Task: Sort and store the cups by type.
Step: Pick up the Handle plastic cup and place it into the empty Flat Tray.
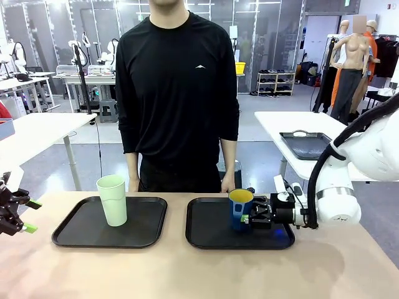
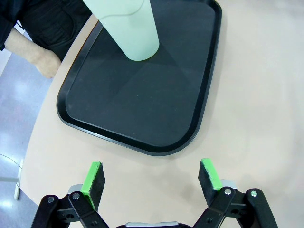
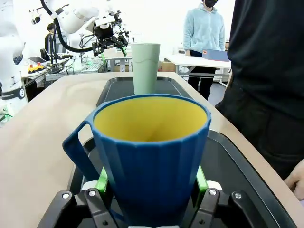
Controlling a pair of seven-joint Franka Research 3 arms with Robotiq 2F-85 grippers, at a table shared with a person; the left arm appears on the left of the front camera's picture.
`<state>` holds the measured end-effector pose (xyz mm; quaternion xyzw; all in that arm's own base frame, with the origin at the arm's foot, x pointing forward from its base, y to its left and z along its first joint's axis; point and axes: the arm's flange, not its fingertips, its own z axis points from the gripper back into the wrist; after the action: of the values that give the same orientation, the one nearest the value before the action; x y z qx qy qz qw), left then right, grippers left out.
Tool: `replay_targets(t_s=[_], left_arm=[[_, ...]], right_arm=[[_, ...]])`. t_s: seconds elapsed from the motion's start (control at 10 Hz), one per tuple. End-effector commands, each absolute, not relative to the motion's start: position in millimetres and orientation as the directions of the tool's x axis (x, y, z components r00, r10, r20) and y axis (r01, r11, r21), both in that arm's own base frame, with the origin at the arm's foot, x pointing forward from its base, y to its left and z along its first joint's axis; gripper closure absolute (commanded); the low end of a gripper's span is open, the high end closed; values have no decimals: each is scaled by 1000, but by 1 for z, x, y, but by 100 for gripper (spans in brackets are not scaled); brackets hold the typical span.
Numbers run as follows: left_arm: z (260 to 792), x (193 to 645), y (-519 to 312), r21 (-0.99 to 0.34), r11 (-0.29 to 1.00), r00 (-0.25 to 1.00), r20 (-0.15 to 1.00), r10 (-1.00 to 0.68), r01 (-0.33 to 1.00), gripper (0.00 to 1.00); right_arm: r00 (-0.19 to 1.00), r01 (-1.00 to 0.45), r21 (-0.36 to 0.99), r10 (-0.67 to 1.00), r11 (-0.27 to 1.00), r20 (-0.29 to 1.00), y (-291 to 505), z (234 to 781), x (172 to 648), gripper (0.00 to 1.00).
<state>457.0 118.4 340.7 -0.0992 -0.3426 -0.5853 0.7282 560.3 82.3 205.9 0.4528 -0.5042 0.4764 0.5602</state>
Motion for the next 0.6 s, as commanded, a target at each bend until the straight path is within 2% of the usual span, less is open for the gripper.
replay_targets(t_s=[0.0, 0.2, 0.4, 0.5], left_arm=[[342, 457, 118, 261, 295, 68, 632, -772, 919, 0], [342, 457, 118, 261, 295, 68, 632, -772, 919, 0], [342, 457, 118, 261, 295, 68, 632, -772, 919, 0], [342, 457, 118, 261, 295, 68, 632, -772, 919, 0]], right_arm=[[32, -985, 17, 86, 170, 996, 87, 203, 565, 28], [41, -985, 24, 101, 170, 994, 89, 199, 567, 20], [51, -983, 31, 104, 181, 993, 86, 195, 569, 2], [52, -982, 32, 104, 184, 993, 84, 194, 568, 0]])
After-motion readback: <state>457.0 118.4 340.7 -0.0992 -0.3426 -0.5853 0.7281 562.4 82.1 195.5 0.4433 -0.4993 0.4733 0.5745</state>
